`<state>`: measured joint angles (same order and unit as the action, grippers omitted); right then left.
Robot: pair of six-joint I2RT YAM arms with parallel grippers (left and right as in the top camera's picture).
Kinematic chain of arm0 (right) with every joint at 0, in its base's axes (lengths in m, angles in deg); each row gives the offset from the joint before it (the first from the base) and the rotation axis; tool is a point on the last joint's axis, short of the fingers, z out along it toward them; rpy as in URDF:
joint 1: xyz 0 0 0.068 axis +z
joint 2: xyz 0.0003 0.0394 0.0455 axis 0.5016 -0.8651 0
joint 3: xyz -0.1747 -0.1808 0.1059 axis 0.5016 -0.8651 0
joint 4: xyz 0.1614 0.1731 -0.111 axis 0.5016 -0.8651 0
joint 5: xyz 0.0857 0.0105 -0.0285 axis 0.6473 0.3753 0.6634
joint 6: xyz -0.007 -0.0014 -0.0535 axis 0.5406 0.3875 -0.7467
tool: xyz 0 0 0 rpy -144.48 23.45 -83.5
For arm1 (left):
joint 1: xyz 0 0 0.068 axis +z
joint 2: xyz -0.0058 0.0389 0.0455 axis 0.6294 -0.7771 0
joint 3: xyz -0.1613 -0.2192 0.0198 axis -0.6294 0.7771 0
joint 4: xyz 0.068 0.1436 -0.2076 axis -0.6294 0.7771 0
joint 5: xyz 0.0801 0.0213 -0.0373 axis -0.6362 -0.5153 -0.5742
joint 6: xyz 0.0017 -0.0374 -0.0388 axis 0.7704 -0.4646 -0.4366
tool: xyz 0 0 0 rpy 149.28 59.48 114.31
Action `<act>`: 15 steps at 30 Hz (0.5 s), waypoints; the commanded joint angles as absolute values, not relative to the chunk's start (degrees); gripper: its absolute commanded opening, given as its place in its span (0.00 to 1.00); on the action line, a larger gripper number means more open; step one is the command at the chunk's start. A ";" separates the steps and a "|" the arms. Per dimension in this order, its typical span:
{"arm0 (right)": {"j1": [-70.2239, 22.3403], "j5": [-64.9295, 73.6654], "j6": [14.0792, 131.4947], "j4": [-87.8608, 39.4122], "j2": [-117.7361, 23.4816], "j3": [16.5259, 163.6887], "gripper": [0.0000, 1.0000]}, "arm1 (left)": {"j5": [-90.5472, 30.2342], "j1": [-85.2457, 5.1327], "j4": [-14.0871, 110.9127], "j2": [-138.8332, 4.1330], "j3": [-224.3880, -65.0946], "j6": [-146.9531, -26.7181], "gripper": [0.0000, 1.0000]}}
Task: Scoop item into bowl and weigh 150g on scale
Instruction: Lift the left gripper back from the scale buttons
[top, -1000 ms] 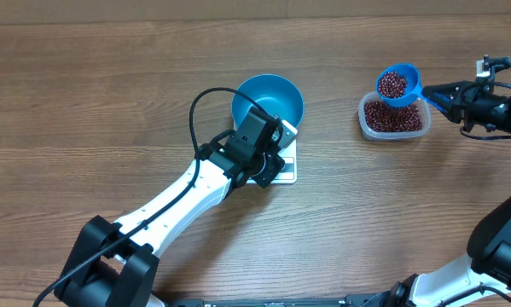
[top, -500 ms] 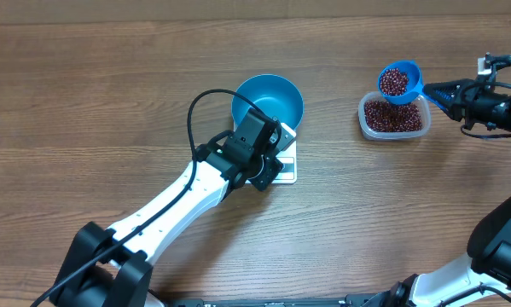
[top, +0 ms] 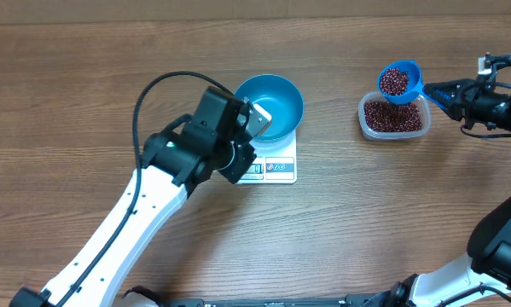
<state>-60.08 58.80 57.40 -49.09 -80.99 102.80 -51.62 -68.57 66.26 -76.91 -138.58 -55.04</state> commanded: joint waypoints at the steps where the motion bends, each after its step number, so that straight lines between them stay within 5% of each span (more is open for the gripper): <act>1: -60.34 59.74 57.33 -48.71 -81.32 102.45 0.04 | -48.06 -68.37 68.01 -75.32 -140.61 -52.92 0.70; 3: -60.34 59.74 57.33 -48.71 -81.32 102.45 0.04 | -47.99 -68.37 68.71 -74.79 -140.79 -52.92 0.97; 4: -60.34 59.74 57.33 -48.71 -81.32 102.45 0.04 | -48.01 -68.37 68.88 -74.55 -140.81 -52.92 1.00; 15: -60.34 59.76 57.33 -48.69 -81.32 102.45 0.04 | -48.19 -68.15 72.36 -68.19 -140.81 -49.97 0.99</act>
<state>-60.08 58.67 57.40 -49.09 -80.99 102.80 -49.17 -68.57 71.83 -70.75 -139.28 -52.55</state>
